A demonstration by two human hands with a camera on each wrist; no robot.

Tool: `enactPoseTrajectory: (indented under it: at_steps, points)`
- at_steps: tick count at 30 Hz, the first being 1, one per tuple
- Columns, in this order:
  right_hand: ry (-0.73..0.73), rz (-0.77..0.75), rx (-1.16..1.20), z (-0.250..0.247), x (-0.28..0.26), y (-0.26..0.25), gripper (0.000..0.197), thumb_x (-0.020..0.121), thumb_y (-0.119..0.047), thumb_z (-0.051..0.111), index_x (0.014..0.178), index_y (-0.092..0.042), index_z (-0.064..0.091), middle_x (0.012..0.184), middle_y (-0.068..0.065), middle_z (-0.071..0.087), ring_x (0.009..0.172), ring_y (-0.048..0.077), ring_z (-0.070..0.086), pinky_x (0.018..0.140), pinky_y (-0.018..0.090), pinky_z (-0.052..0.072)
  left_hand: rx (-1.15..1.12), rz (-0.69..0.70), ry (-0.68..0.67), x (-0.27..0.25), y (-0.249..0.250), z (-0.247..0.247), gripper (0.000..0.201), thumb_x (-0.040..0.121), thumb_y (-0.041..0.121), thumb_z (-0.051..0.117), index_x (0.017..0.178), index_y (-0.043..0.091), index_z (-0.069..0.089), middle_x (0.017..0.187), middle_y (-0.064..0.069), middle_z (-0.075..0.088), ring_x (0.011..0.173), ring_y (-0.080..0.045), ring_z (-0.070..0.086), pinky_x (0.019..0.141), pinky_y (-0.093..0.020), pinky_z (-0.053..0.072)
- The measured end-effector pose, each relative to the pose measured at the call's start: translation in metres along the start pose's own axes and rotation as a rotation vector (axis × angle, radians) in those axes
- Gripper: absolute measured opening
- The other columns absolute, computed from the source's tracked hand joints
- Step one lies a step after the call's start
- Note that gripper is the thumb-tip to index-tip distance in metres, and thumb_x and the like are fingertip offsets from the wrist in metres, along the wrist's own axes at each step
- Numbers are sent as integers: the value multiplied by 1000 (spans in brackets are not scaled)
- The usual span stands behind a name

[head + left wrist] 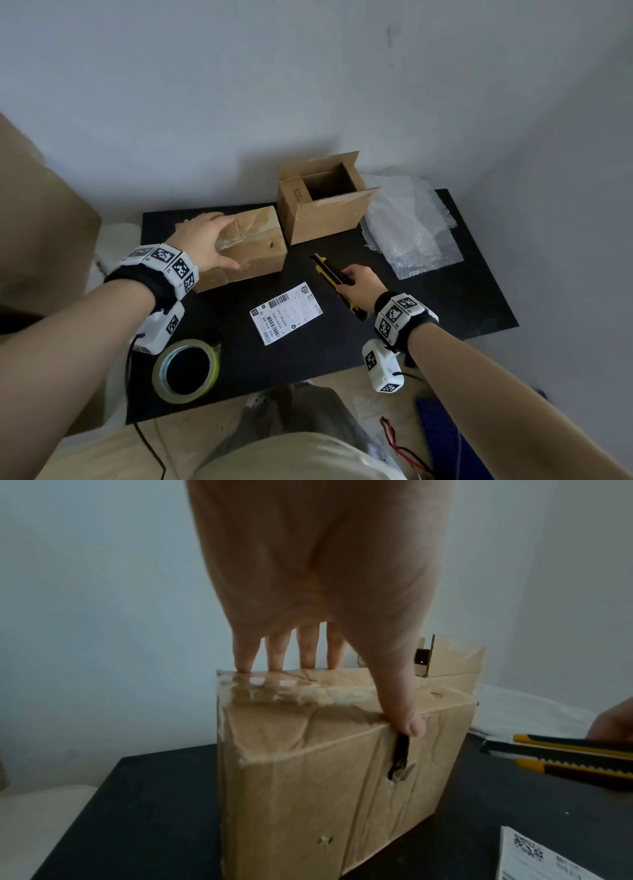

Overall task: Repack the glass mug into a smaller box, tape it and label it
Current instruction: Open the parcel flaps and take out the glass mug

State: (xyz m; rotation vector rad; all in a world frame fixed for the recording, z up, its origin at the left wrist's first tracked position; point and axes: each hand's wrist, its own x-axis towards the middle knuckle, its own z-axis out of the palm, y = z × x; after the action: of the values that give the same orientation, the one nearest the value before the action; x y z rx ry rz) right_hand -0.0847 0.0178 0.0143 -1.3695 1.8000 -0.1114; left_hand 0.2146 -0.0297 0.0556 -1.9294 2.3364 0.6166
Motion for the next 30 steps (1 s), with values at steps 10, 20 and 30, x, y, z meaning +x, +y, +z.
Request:
enactPoseTrajectory:
  at_steps: [10, 20, 30]
  points:
    - [-68, 91, 116, 30, 13, 26, 38, 86, -16, 66, 122, -11, 57, 117, 8, 62, 106, 23, 60, 95, 38, 49, 2, 90, 61, -17, -2, 18, 72, 79, 39, 70, 141, 21, 40, 157, 3, 16, 145, -21, 14, 115, -44, 18]
    - [-53, 114, 26, 38, 20, 37, 36, 87, -20, 64, 122, -13, 58, 114, 7, 62, 93, 18, 58, 79, 26, 45, 23, 135, 82, -24, 4, 25, 64, 88, 29, 62, 144, 19, 34, 155, 0, 23, 144, -19, 16, 117, -40, 14]
    - [-19, -88, -57, 22, 7, -22, 36, 90, -17, 57, 126, -16, 55, 122, 6, 60, 111, 21, 58, 94, 30, 48, 43, 181, 84, -40, -3, 24, 56, 92, 19, 55, 144, 21, 34, 154, 5, 24, 144, -14, 17, 116, -31, 15]
